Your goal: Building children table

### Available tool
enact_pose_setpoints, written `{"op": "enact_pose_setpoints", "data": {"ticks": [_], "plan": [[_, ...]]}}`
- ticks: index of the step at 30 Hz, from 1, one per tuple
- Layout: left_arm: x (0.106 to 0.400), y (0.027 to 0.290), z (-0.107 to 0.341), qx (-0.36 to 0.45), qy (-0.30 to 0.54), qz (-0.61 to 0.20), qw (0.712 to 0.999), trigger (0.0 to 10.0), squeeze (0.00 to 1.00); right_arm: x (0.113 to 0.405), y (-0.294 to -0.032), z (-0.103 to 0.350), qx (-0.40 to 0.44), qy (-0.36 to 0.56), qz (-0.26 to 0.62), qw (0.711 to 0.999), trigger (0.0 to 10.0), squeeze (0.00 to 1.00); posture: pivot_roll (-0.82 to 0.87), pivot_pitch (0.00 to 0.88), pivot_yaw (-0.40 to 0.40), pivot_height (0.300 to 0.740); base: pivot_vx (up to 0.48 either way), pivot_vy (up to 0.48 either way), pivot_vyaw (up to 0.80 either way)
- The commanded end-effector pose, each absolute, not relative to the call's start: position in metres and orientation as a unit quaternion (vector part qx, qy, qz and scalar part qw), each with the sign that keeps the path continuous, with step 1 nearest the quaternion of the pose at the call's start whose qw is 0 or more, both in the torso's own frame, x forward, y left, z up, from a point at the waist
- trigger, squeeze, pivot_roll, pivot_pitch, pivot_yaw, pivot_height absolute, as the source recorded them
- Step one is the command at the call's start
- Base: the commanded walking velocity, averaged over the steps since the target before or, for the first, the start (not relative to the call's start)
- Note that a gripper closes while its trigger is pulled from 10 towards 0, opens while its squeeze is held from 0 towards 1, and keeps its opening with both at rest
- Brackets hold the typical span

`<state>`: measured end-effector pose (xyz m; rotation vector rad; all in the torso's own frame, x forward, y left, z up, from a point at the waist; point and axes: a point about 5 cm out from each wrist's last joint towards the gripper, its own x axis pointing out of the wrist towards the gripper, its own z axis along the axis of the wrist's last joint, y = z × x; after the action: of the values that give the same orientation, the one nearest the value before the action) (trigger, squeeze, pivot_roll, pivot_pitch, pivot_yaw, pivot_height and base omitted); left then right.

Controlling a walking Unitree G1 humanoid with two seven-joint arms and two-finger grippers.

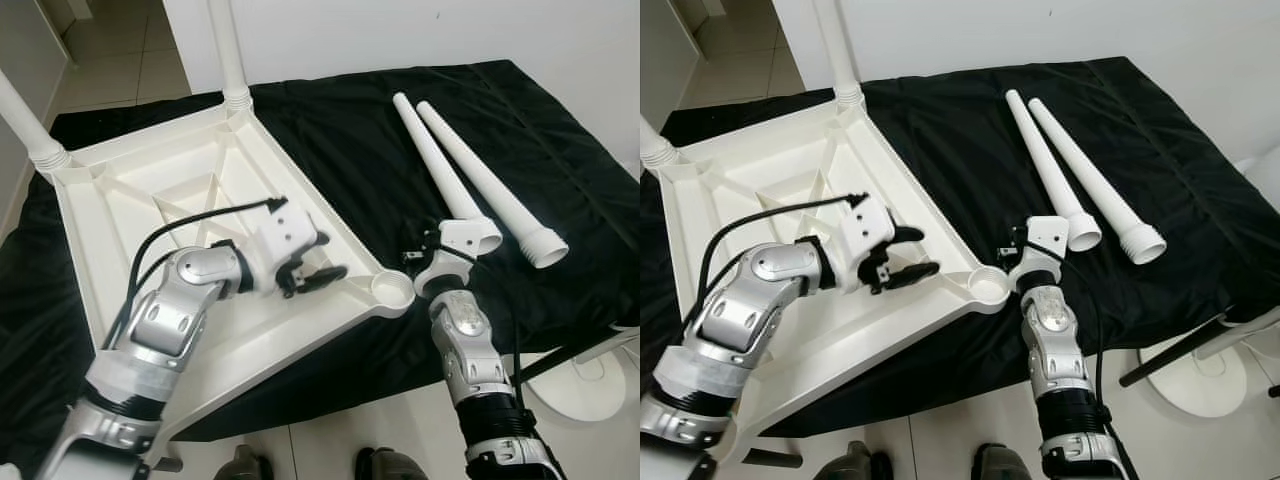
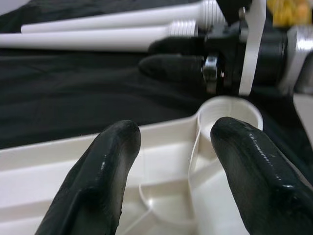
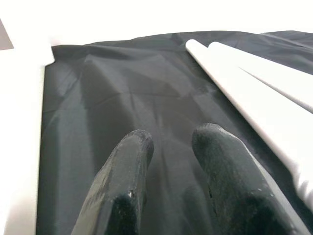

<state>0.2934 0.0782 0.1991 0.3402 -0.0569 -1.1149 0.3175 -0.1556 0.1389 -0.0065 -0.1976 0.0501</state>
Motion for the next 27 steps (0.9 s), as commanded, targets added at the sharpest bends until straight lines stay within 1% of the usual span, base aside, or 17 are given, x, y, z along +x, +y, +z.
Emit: {"op": "enact_pose_setpoints", "data": {"ticks": [1, 2, 3, 4, 5, 6, 8, 10, 14, 17, 19, 20, 23, 24, 27], "plan": [[0.303, 0.084, 0.201, 0.135, -0.036, -0.43, 0.892, 10.0, 0.0, 0.319, -0.162, 0.141, 0.004, -0.102, 0.006, 0.995, 10.0, 0.0, -0.06, 0.108, 0.082, 0.74, 0.0, 0.0, 0.0], [0.306, 0.083, 0.202, 0.119, -0.046, -0.403, 0.906, 10.0, 0.0, 0.321, -0.169, 0.144, 0.004, -0.104, -0.011, 0.994, 10.0, 0.01, -0.06, 0.108, 0.082, 0.74, 0.0, 0.0, 0.0], [0.306, 0.083, 0.202, 0.119, -0.046, -0.403, 0.906, 10.0, 0.0, 0.321, -0.169, 0.144, 0.004, -0.104, -0.011, 0.994, 10.0, 0.01, -0.06, 0.108, 0.082, 0.74, 0.0, 0.0, 0.0], [0.308, 0.082, 0.204, 0.105, -0.054, -0.379, 0.918, 10.0, 0.0, 0.322, -0.175, 0.146, 0.005, -0.107, -0.025, 0.994, 10.0, 0.47, -0.06, 0.108, 0.083, 0.74, 0.0, 0.0, 0.0], [0.31, 0.081, 0.205, 0.091, -0.058, -0.36, 0.927, 10.0, 0.0, 0.323, -0.18, 0.148, 0.007, -0.109, -0.034, 0.993, 10.0, 1.0, -0.06, 0.108, 0.083, 0.74, 0.0, 0.0, 0.0], [0.31, 0.081, 0.205, 0.091, -0.058, -0.36, 0.927, 10.0, 0.0, 0.323, -0.18, 0.148, 0.007, -0.109, -0.034, 0.993, 10.0, 1.0, -0.06, 0.108, 0.083, 0.74, 0.0, 0.0, 0.0], [0.312, 0.08, 0.206, 0.072, -0.064, -0.336, 0.937, 10.0, 0.0, 0.324, -0.187, 0.15, 0.008, -0.111, -0.042, 0.993, 10.0, 1.0, -0.06, 0.108, 0.083, 0.74, 0.0, 0.0, 0.0], [0.311, 0.078, 0.202, 0.064, -0.065, -0.327, 0.94, 10.0, 0.0, 0.325, -0.197, 0.154, -0.001, -0.115, -0.05, 0.992, 10.0, 1.0, -0.07, 0.108, 0.084, 0.74, 0.0, 0.0, 0.0], [0.31, 0.077, 0.199, 0.069, -0.063, -0.327, 0.94, 10.0, 0.0, 0.326, -0.202, 0.156, -0.005, -0.116, -0.052, 0.992, 10.0, 1.0, -0.07, 0.108, 0.084, 0.74, 0.0, 0.0, 0.0], [0.306, 0.071, 0.195, 0.078, -0.063, -0.334, 0.937, 10.0, 0.0, 0.329, -0.218, 0.162, -0.022, -0.112, -0.058, 0.992, 10.0, 1.0, -0.08, 0.111, 0.082, 0.74, 0.0, 0.0, 0.0], [0.306, 0.07, 0.195, 0.079, -0.066, -0.337, 0.936, 10.0, 0.0, 0.33, -0.221, 0.163, -0.025, -0.11, -0.058, 0.992, 10.0, 1.0, -0.08, 0.111, 0.082, 0.74, 0.0, 0.0, 0.0], [0.305, 0.067, 0.196, 0.075, -0.067, -0.338, 0.936, 10.0, 0.0, 0.331, -0.223, 0.163, -0.027, -0.105, -0.055, 0.993, 10.0, 0.95, -0.09, 0.113, 0.084, 0.74, 0.0, 0.0, 0.0], [0.305, 0.066, 0.196, 0.075, -0.07, -0.339, 0.935, 10.0, 0.0, 0.331, -0.225, 0.162, -0.027, -0.099, -0.049, 0.993, 10.0, 0.95, -0.09, 0.113, 0.084, 0.74, 0.0, 0.0, 0.0], [0.303, 0.063, 0.197, 0.073, -0.073, -0.345, 0.933, 10.0, 0.0, 0.332, -0.226, 0.16, -0.029, -0.092, -0.043, 0.994, 10.0, 0.0, -0.09, 0.114, 0.084, 0.74, 0.0, 0.0, 0.0], [0.299, 0.057, 0.197, 0.073, -0.08, -0.35, 0.93, 10.0, 0.0, 0.333, -0.229, 0.156, -0.028, -0.075, -0.034, 0.996, 10.0, 0.0, -0.09, 0.113, 0.082, 0.74, 0.0, 0.0, 0.0]]}}
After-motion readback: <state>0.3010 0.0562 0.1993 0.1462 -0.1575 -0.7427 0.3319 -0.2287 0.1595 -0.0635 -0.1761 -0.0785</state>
